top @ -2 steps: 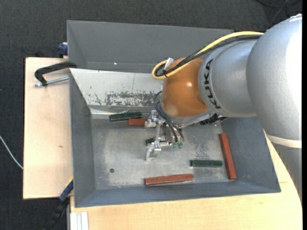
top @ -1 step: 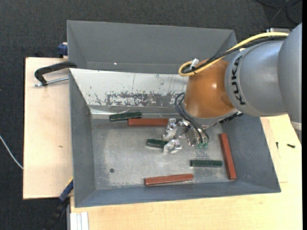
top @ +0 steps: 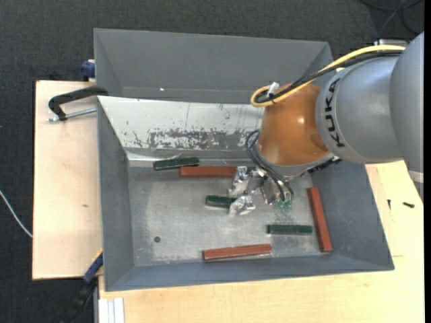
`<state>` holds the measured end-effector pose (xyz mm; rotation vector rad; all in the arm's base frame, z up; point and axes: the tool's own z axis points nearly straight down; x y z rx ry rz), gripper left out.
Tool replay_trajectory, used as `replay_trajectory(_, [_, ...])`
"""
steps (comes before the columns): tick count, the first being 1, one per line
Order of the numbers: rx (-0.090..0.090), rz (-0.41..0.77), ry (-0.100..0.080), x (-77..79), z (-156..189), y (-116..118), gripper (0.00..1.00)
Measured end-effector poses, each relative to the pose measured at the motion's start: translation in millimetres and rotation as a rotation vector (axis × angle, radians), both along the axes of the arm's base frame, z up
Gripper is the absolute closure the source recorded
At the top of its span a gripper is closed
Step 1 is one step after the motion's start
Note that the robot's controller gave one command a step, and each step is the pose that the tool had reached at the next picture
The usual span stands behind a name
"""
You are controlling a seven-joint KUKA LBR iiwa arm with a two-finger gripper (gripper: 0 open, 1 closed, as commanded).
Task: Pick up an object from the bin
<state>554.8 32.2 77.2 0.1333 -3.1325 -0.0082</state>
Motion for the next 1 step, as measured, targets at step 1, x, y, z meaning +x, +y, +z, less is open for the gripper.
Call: replay_trajectory(1, [-0.004, -0.042, -0.01, 1.8, 187.1, -1.9, 1.0])
